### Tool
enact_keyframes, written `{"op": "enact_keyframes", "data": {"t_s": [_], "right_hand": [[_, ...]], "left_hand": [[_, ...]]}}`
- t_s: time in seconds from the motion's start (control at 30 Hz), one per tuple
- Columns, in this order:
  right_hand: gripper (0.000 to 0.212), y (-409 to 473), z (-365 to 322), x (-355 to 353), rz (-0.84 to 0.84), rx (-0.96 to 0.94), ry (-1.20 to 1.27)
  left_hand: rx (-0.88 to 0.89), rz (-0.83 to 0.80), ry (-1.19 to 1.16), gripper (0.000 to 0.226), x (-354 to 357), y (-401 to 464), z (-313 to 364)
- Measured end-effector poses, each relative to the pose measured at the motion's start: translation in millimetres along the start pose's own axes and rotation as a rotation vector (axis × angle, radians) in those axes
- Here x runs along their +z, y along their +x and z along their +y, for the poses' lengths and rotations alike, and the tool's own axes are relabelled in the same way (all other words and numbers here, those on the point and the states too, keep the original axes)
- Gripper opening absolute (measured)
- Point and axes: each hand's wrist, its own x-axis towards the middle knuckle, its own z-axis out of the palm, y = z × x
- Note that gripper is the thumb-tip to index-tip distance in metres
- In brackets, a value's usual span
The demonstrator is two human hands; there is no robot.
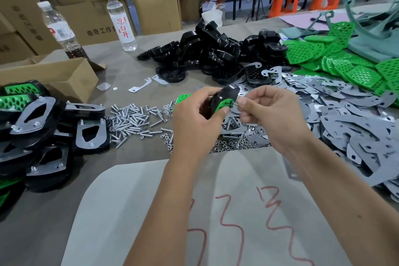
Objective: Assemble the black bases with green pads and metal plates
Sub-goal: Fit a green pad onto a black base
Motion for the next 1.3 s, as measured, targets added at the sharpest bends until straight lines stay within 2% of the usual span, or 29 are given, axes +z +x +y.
{"op": "enact_keyframes", "data": {"t_s": [0.1, 0.2, 0.27, 0.4, 0.57, 0.63, 0.9, 1.03, 1.3], "right_hand": [[0.018, -0.3, 2.6, 5.3, 0.003, -0.098, -0.051], [0.025, 0.9, 3.9, 3.0, -0.085, -0.087, -0.053], [0.024, 1.7, 3.6, -1.2, -0.190, -0.064, -0.045], [0.040, 2.1, 2.4, -5.4, -0.309, 0.038, -0.038], [0.039, 2.8, 2.0, -7.4, -0.361, 0.071, -0.046], [0.032, 2.7, 1.9, -6.9, -0.382, 0.045, -0.059], [0.005, 0.3, 1.5, -0.7, -0.333, 0.009, -0.013], [0.030, 0.5, 3.4, 1.6, -0.313, 0.049, -0.037], [0.019, -0.3, 5.3, 2.7, -0.294, 0.064, -0.028]], "left_hand": [[-0.110, 0.031, -0.196, 0.024, -0.5, -0.9, 2.0], [-0.203, -0.010, -0.344, 0.024, -0.3, -3.8, 7.0], [-0.242, -0.028, -0.386, 0.024, 0.3, -5.3, 8.0], [-0.293, -0.009, -0.442, 0.017, 1.0, -7.6, 7.7], [-0.292, -0.018, -0.414, 0.016, 3.8, -8.6, 5.5], [-0.332, -0.017, -0.445, 0.017, 5.0, -9.1, 4.5], [-0.372, -0.025, -0.460, 0.022, 7.1, -8.1, 2.1], [-0.359, -0.008, -0.421, 0.014, 7.9, -7.9, 0.5], [-0.410, 0.004, -0.446, 0.017, 11.3, -7.5, -3.5]]}}
